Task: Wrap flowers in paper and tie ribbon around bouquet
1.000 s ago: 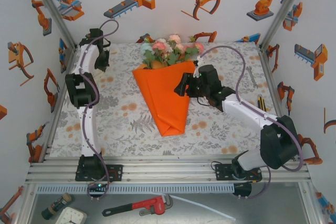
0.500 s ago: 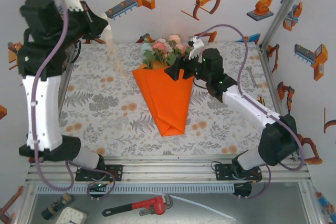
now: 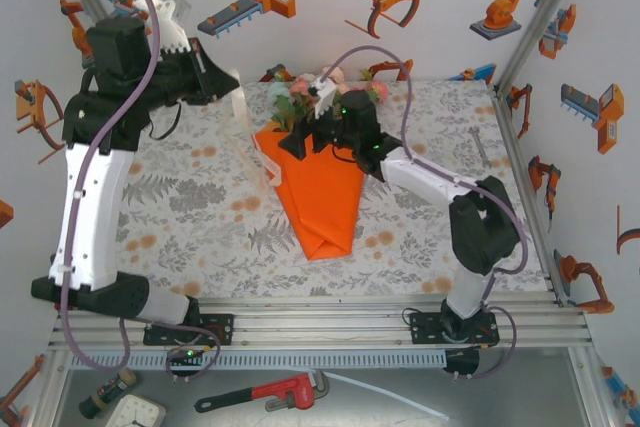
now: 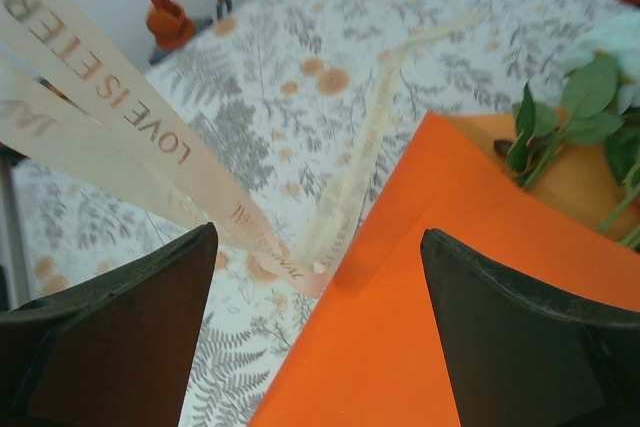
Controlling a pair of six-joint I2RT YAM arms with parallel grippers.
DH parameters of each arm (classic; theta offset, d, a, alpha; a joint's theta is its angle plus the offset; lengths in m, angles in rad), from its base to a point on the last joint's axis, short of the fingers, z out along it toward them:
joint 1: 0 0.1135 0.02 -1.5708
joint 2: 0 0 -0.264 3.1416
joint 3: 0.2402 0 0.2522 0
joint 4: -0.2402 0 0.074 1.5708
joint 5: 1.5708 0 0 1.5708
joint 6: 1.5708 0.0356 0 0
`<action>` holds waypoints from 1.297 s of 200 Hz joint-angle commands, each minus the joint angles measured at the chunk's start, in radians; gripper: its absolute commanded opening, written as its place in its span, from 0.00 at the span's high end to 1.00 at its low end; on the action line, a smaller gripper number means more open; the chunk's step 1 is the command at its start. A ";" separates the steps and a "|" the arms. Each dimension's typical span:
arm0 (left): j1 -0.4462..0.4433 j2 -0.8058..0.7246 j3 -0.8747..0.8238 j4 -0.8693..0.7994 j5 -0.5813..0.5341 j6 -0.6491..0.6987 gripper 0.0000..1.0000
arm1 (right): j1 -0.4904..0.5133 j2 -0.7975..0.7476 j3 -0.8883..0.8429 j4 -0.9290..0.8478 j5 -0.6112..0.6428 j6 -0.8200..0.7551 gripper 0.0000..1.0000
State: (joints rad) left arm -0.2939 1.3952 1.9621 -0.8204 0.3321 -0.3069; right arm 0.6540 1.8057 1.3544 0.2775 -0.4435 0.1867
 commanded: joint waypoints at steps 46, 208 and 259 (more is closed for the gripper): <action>0.136 -0.492 -0.664 -0.045 -0.244 -0.034 1.00 | 0.132 0.347 0.513 -0.481 0.252 0.132 0.34; 0.145 -0.644 -1.083 0.032 -0.255 -0.246 0.90 | 0.258 1.008 1.224 -0.639 0.611 0.148 0.33; 0.147 -0.649 -1.102 0.069 -0.238 -0.267 0.90 | 0.292 1.049 1.216 -0.671 0.619 0.162 0.42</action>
State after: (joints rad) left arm -0.1551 0.7547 0.8738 -0.7853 0.0895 -0.5533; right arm 0.9279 2.8033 2.5874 -0.3210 0.1623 0.3454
